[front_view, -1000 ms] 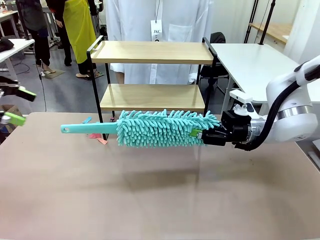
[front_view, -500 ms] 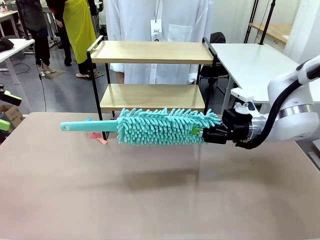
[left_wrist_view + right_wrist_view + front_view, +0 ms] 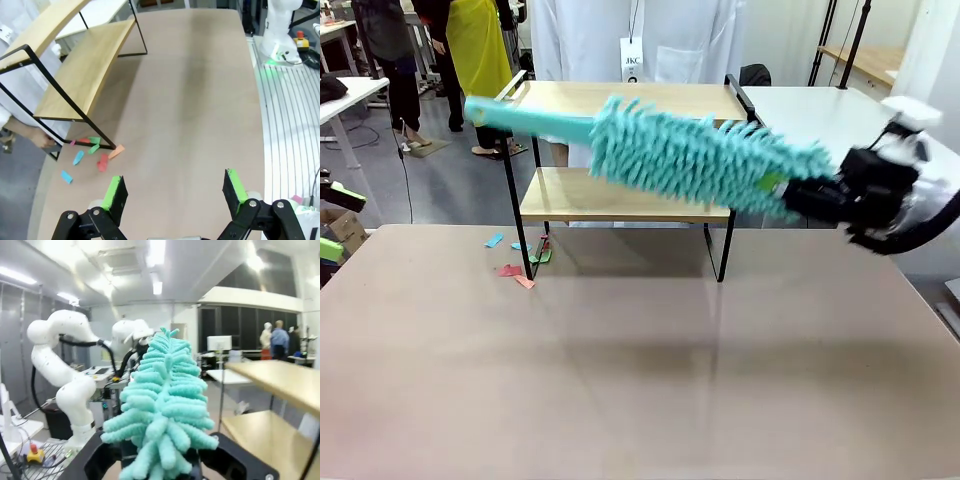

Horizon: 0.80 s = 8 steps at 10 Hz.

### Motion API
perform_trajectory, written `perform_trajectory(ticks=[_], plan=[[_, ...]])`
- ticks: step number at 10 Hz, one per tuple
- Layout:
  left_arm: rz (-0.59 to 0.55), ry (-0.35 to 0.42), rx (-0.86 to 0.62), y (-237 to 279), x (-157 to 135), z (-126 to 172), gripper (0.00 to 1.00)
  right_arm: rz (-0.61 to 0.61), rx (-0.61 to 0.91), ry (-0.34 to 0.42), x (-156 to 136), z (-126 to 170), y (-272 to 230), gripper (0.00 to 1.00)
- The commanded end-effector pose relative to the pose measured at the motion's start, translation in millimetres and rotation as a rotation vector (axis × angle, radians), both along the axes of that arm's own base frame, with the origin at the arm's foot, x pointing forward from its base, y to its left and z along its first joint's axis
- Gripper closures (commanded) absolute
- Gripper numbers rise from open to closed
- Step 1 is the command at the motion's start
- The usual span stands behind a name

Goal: Clean the shelf.
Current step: Hand the Duster back to the human.

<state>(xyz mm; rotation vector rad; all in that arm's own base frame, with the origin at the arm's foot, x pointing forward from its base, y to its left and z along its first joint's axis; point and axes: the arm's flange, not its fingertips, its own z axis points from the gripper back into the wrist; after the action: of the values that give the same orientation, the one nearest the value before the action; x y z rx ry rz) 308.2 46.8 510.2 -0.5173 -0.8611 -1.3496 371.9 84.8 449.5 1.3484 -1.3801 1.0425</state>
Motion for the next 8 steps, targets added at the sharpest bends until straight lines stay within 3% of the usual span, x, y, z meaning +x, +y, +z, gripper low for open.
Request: perform_trajectory(ticks=[1,4,8], plan=[[-0.011,-0.015,-0.026,0.2,1.5,1.4,0.00,-0.187,0.016,-0.011,-34.0,42.9,-15.9,0.84],[-0.011,-0.015,-0.026,0.2,1.5,1.4,0.00,-0.470,0.052,0.023,-36.2,79.8,-69.4,0.84],[-0.011,-0.015,-0.026,0.2,1.5,1.4,0.00,-0.816,0.133,0.078,-56.9,78.0,-140.3,0.84]])
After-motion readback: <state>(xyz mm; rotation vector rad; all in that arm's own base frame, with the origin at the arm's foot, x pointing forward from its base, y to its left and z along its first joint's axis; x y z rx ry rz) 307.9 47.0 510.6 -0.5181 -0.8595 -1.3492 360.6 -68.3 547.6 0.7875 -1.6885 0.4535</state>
